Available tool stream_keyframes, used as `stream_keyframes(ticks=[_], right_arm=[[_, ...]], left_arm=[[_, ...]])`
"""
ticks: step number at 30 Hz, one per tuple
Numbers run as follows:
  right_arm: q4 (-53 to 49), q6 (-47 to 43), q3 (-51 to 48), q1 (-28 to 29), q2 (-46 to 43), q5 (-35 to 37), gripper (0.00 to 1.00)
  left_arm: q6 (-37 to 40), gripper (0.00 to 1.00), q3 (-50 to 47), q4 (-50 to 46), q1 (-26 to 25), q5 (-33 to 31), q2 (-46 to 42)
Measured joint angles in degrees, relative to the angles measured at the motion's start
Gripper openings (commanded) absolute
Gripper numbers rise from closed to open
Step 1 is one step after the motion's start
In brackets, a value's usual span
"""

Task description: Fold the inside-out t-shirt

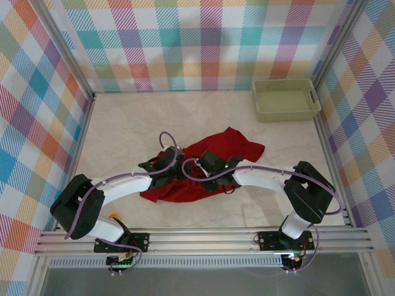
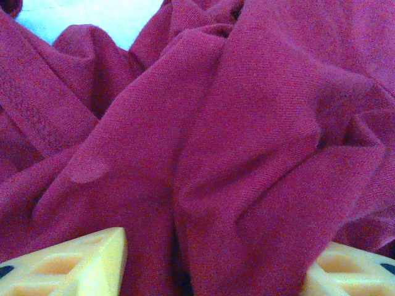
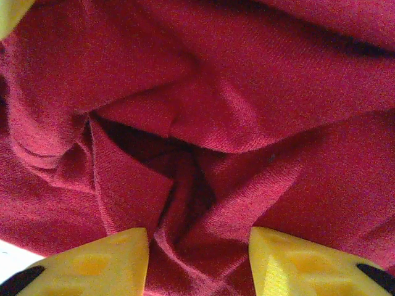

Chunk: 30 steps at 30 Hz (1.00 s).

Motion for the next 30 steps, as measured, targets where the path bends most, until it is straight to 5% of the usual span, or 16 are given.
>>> stream_keyframes(ticks=[10,15,24,30], right_arm=[[0.2,-0.9,0.4,-0.3,2.1,0.3,0.01],[0.5,-0.6,-0.5,-0.3,-1.9,0.8,0.00],[6.7,-0.9,-11.0,-2.1,-28.1,-2.6,0.00],[11.8,4.7,-18.3,-8.3,-31.1,-6.8,0.00]], left_arm=[[0.0,0.61,0.0,0.0,0.3,0.0,0.0],[-0.2,0.62,0.0,-0.1,0.9,0.0,-0.6],[-0.6,0.59,0.9,-1.6,5.0,0.4,0.7],[-0.6,0.64,1.9,-2.4,5.0,1.7,2.0]])
